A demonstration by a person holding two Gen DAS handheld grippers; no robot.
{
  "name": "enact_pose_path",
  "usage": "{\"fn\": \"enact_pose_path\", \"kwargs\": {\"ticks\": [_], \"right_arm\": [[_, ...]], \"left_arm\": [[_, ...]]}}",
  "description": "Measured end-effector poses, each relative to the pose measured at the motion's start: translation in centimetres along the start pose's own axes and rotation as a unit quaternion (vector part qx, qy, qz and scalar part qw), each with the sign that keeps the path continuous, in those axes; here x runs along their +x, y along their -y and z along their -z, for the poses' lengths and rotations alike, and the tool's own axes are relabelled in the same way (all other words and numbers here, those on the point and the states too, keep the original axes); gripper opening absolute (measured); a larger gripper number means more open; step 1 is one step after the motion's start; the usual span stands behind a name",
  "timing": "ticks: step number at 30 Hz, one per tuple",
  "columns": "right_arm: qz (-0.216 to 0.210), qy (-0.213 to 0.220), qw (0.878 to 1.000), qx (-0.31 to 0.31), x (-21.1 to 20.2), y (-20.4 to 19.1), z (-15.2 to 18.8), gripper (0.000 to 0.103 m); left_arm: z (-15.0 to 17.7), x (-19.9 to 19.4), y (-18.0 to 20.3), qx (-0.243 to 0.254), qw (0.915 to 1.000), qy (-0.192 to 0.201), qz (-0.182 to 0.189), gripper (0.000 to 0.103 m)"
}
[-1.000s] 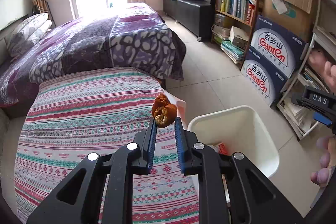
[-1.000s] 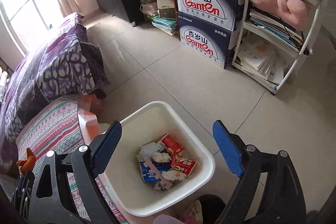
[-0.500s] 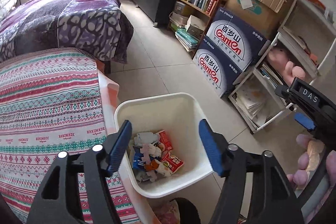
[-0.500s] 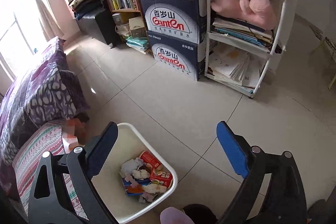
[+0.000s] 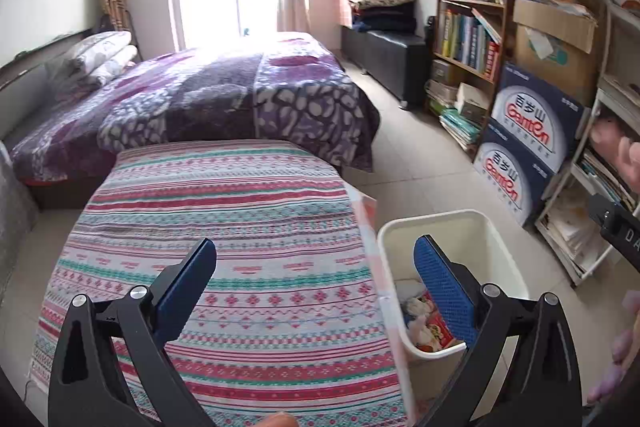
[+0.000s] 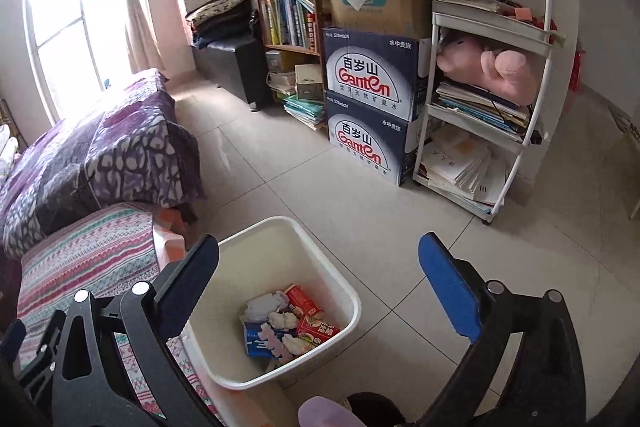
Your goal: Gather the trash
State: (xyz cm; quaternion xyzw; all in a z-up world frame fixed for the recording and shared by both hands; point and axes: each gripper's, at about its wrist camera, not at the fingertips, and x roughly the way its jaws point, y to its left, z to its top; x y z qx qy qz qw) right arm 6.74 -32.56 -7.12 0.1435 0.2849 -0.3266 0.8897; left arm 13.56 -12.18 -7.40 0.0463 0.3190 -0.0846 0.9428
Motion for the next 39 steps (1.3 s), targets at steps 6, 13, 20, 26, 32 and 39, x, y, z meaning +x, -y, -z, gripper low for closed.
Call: {"fn": "enact_pose_path", "kwargs": {"ticks": [6, 13, 20, 26, 32, 39], "right_arm": [[-0.035, 0.028, 0.998, -0.049, -2.4, -3.6, 2.4, 0.096], [-0.063, 0.055, 0.992, -0.092, -4.2, -7.2, 4.0, 0.096], [-0.088, 0.043, 0.989, -0.107, -4.3, -9.6, 4.3, 0.096], [-0.096, 0.037, 0.988, -0.117, -4.3, -11.0, 4.8, 0.096], [-0.098, 0.038, 0.986, -0.127, -4.1, -11.7, 5.2, 0.096], [-0.100, 0.039, 0.985, -0.133, -4.0, -11.7, 5.3, 0.096]], "left_arm": [[1.1, -2.4, -3.7, -0.024, 0.9982, 0.020, -0.052, 0.096], [1.8, -3.8, -6.8, -0.044, 0.9952, 0.032, -0.082, 0.096], [1.9, -3.2, -8.8, -0.057, 0.9937, 0.013, -0.096, 0.096], [2.0, -2.5, -9.6, -0.065, 0.9933, -0.002, -0.095, 0.096], [1.9, -2.3, -10.0, -0.074, 0.9928, -0.005, -0.094, 0.096], [1.7, -2.3, -10.1, -0.075, 0.9927, -0.005, -0.094, 0.096]]}}
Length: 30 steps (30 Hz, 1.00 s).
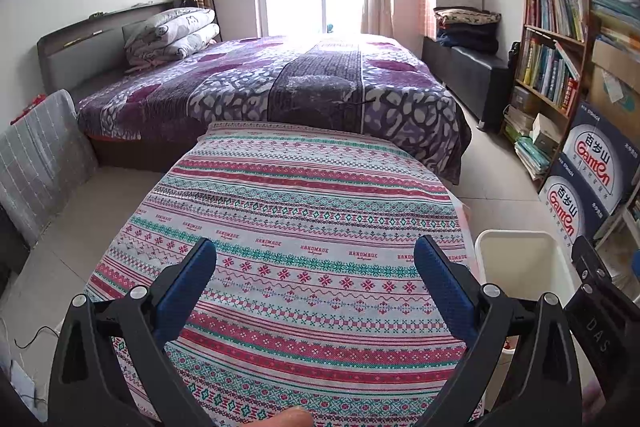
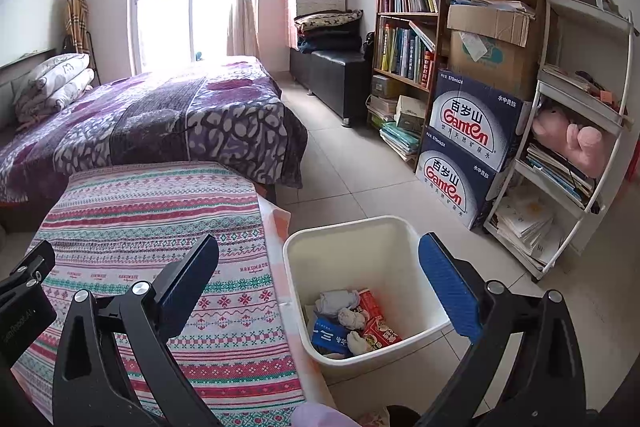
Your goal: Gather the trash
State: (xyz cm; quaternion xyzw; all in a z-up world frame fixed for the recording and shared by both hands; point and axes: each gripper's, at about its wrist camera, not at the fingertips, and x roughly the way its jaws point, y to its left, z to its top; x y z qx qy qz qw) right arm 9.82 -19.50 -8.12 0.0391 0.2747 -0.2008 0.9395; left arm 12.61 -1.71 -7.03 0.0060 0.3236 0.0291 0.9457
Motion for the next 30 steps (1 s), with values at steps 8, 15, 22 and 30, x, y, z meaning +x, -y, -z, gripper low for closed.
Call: {"fn": "enact_pose_path", "kwargs": {"ticks": [8, 15, 22, 30], "right_arm": [[0.000, 0.000, 1.000, 0.001, 0.01, -0.10, 0.04, 0.096], [-0.001, -0.001, 1.000, -0.001, 0.09, -0.03, 0.01, 0.096], [-0.004, -0.002, 1.000, -0.004, 0.20, 0.08, -0.05, 0.096], [-0.004, -0.003, 1.000, -0.005, 0.30, -0.02, -0.03, 0.096]], "left_arm": [[-0.07, -0.04, 0.08, 0.000, 1.0000, -0.001, 0.001, 0.096], [-0.08, -0.01, 0.04, 0.000, 1.0000, 0.000, -0.001, 0.096], [-0.10, 0.10, -0.04, 0.002, 1.0000, 0.000, -0.004, 0.096], [0.05, -0.15, 0.02, 0.006, 0.9999, 0.010, 0.000, 0.096]]}}
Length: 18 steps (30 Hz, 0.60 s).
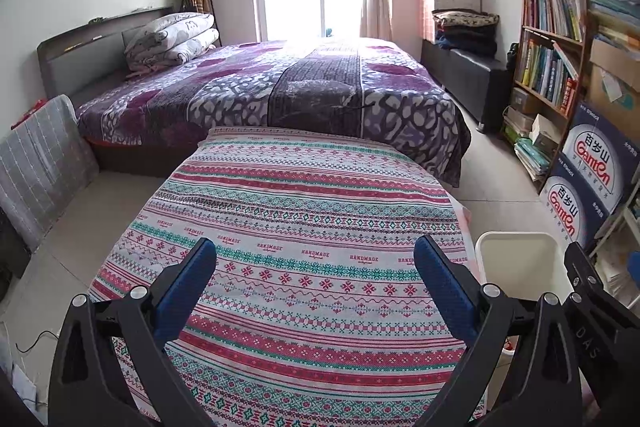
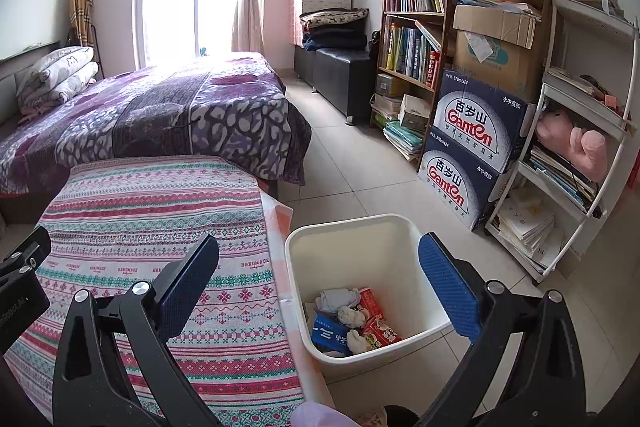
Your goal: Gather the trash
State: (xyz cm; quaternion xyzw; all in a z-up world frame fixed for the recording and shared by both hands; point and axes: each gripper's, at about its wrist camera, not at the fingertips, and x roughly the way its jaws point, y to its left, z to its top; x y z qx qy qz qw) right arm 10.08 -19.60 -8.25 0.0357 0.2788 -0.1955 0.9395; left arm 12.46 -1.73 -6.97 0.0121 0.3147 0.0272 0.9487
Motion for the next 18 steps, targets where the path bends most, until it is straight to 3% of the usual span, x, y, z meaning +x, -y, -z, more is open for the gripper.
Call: {"fn": "enact_pose_path", "kwargs": {"ticks": [18], "right_arm": [[-0.007, 0.005, 1.000, -0.001, 0.16, 0.29, 0.13, 0.096]], "left_arm": [[0.07, -0.05, 0.27, 0.003, 0.9999, 0.001, 0.013, 0.093]]}}
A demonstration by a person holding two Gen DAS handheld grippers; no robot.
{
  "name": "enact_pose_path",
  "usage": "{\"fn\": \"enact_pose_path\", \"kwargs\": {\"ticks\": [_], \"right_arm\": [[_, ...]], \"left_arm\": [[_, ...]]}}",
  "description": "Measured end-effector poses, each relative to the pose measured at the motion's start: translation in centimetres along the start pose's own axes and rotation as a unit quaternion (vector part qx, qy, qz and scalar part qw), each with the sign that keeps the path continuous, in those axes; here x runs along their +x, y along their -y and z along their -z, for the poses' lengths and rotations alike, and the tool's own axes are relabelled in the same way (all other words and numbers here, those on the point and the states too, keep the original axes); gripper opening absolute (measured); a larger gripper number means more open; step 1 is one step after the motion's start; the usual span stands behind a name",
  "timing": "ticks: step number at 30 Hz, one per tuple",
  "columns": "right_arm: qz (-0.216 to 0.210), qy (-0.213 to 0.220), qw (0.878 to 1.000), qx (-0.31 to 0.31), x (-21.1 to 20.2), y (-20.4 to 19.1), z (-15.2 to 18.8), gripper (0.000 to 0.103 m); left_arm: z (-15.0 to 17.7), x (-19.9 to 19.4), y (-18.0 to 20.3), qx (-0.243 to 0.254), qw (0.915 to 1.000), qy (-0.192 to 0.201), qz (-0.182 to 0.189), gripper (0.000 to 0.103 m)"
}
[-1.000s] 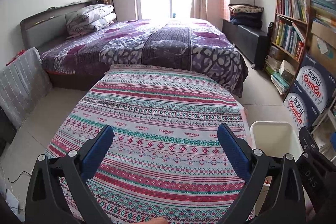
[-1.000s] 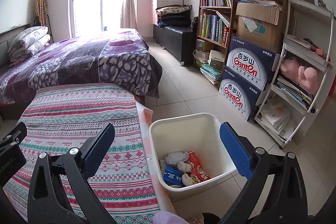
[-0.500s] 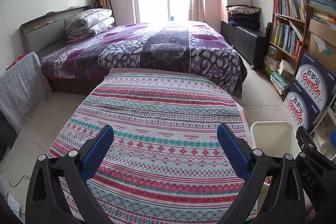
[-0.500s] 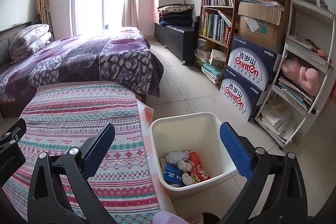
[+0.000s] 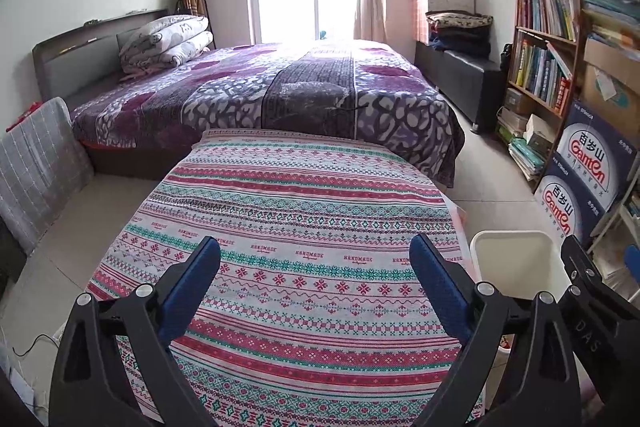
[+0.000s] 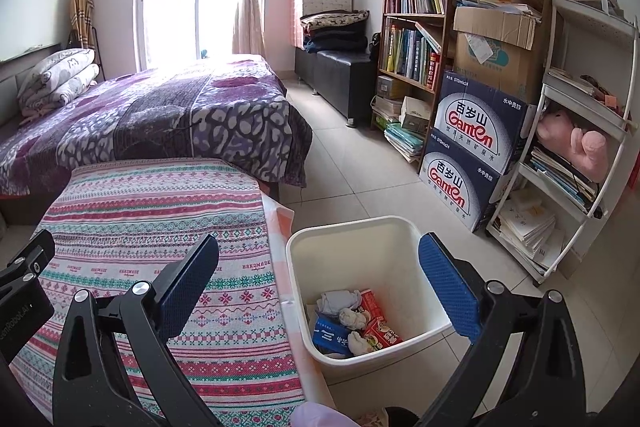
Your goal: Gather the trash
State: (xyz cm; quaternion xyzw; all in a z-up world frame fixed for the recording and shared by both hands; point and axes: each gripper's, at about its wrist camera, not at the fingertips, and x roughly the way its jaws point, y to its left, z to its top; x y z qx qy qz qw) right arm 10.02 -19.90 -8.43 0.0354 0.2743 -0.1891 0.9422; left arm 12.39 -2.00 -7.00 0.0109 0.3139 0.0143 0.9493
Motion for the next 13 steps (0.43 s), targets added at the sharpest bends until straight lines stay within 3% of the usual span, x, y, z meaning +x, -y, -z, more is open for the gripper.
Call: {"fn": "enact_pose_path", "kwargs": {"ticks": [13], "right_arm": [[-0.003, 0.004, 1.000, -0.001, -0.07, 0.29, -0.12, 0.096]], "left_arm": [[0.01, 0.25, 0.32, 0.000, 0.9998, -0.017, 0.008, 0.093]]}}
